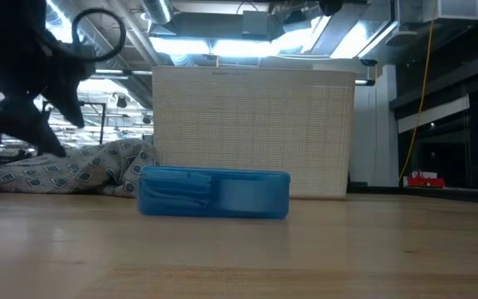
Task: Pick & place medical supplies in basket/bin
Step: Put the gray patient gown into the white bin
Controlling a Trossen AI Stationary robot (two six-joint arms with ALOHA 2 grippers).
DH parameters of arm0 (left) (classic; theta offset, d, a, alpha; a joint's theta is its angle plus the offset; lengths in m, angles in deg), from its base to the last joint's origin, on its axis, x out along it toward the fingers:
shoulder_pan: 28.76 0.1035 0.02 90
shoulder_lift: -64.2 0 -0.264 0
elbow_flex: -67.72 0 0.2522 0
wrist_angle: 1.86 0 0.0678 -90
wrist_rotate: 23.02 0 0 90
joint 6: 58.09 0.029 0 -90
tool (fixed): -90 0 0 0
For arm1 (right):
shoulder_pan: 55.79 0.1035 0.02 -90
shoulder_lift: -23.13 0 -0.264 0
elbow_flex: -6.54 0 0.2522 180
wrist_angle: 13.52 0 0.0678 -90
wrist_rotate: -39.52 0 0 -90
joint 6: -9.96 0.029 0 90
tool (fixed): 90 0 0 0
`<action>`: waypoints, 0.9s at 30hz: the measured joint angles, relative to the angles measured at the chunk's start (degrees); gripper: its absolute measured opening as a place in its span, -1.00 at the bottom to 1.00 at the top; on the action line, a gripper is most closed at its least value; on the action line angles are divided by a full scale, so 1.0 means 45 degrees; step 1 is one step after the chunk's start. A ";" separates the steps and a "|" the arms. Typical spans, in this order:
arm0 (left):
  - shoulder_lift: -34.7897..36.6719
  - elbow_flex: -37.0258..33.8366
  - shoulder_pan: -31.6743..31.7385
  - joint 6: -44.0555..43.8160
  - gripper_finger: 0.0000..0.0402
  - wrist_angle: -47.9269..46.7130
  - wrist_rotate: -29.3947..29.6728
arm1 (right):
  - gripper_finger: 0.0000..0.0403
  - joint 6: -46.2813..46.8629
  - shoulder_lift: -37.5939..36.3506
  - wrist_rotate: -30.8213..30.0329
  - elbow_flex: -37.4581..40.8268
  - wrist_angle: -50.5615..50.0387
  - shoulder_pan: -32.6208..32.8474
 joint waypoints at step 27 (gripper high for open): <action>-0.0616 -0.3239 0.1142 -0.1633 0.66 0.3422 0.0813 | 0.09 0.0008 0.0000 0.0000 0.0000 -0.0001 -0.0004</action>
